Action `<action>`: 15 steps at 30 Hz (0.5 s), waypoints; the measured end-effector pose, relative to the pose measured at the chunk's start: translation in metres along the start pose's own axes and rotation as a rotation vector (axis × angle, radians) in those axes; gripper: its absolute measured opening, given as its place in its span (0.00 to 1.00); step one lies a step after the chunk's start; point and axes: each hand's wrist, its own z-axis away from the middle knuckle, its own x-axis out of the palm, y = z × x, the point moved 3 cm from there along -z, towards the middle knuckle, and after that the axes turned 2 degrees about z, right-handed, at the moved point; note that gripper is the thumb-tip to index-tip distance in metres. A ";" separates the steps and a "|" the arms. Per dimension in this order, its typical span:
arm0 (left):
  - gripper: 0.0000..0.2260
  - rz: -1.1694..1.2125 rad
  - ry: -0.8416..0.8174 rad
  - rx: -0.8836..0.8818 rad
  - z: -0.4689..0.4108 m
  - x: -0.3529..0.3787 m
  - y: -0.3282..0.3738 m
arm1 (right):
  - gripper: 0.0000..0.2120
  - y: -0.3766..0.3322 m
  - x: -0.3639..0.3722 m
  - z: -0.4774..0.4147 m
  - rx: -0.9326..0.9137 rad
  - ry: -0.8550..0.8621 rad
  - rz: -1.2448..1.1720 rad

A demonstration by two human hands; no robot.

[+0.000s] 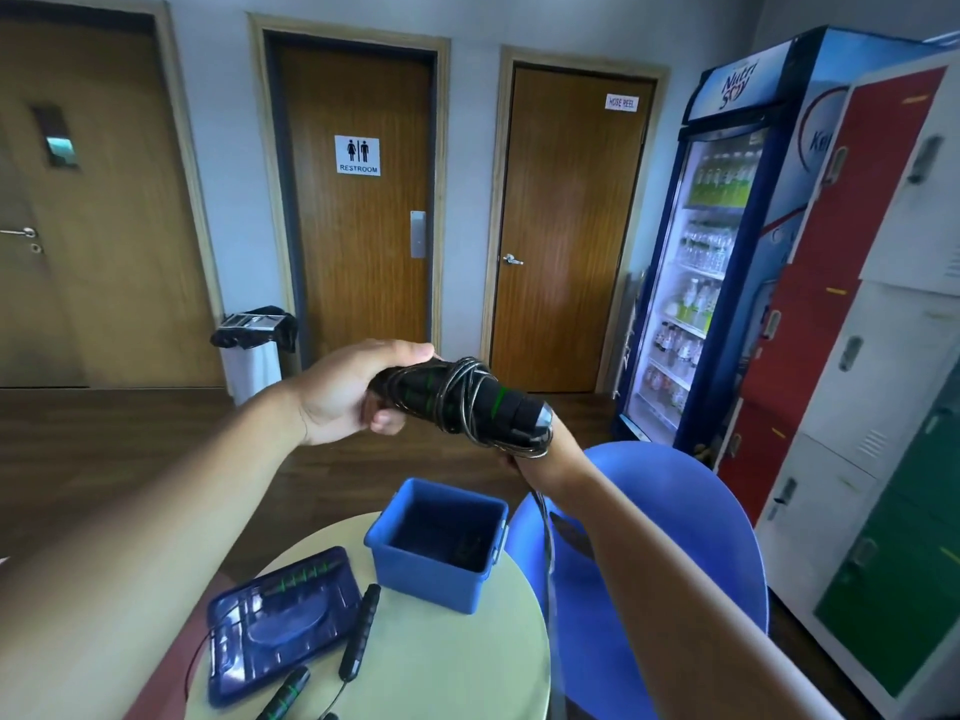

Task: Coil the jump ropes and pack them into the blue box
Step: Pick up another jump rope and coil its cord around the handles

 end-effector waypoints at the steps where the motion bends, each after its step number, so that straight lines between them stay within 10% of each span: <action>1: 0.30 0.020 -0.029 -0.006 -0.001 0.004 0.000 | 0.16 0.005 0.004 0.002 0.037 0.003 -0.011; 5: 0.19 0.138 -0.053 0.033 -0.007 0.018 0.000 | 0.16 0.010 0.021 -0.002 0.115 0.016 -0.132; 10: 0.24 0.311 0.361 0.046 -0.026 0.022 0.001 | 0.13 0.000 0.031 0.000 0.078 0.025 -0.267; 15: 0.10 -0.085 0.664 0.126 -0.035 0.013 -0.007 | 0.09 0.017 0.031 0.000 0.220 -0.038 0.002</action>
